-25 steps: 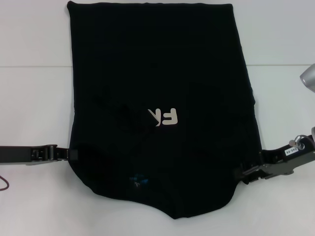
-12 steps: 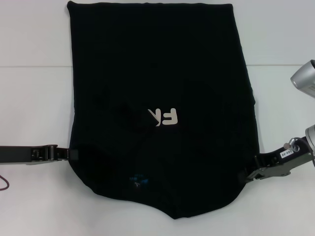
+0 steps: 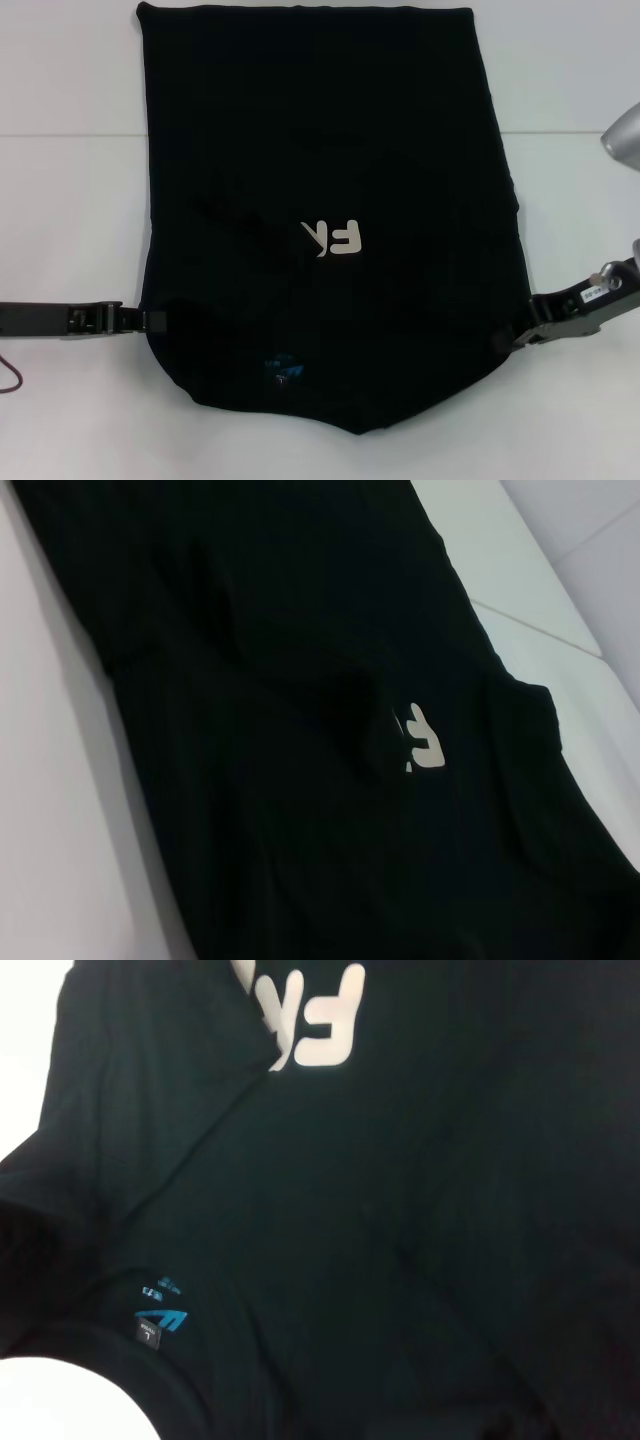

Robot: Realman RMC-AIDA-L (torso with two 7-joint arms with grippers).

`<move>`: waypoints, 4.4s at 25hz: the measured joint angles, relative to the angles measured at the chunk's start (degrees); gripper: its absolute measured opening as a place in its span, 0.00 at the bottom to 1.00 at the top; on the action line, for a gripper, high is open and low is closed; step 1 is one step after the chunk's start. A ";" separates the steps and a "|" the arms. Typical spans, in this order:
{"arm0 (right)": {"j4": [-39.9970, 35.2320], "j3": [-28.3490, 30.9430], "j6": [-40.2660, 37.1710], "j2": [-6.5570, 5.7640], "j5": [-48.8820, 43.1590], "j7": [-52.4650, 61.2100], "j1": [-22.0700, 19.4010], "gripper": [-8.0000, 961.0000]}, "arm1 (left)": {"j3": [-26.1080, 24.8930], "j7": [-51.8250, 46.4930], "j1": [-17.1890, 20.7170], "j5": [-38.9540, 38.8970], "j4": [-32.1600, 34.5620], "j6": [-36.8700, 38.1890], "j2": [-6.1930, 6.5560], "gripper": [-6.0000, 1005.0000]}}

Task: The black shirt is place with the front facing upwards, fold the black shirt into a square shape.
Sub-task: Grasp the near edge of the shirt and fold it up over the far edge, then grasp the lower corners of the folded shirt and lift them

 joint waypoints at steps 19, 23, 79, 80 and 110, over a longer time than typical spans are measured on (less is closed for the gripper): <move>-4.13 -4.53 -23.16 -1.80 -3.27 -14.63 -7.27 0.08 | 2.85 -3.41 0.10 7.40 -12.59 22.70 5.29 0.06; -3.83 -7.29 -24.67 -1.27 -3.29 -16.65 -8.90 0.08 | 5.67 -4.06 0.15 10.12 -12.77 24.86 4.77 0.06; -0.02 10.32 45.28 8.40 24.48 -29.88 -2.74 0.13 | -2.23 -0.86 -16.28 -7.78 -8.87 -46.15 -5.74 0.07; 0.05 10.30 45.20 8.30 26.00 -30.50 -3.21 0.18 | -2.25 -0.81 -16.09 -8.40 -8.91 -46.18 -5.73 0.07; 0.23 10.04 5.35 5.17 34.48 -60.73 -20.34 0.80 | 2.75 -11.83 -1.42 -8.73 -13.57 -12.95 5.60 0.77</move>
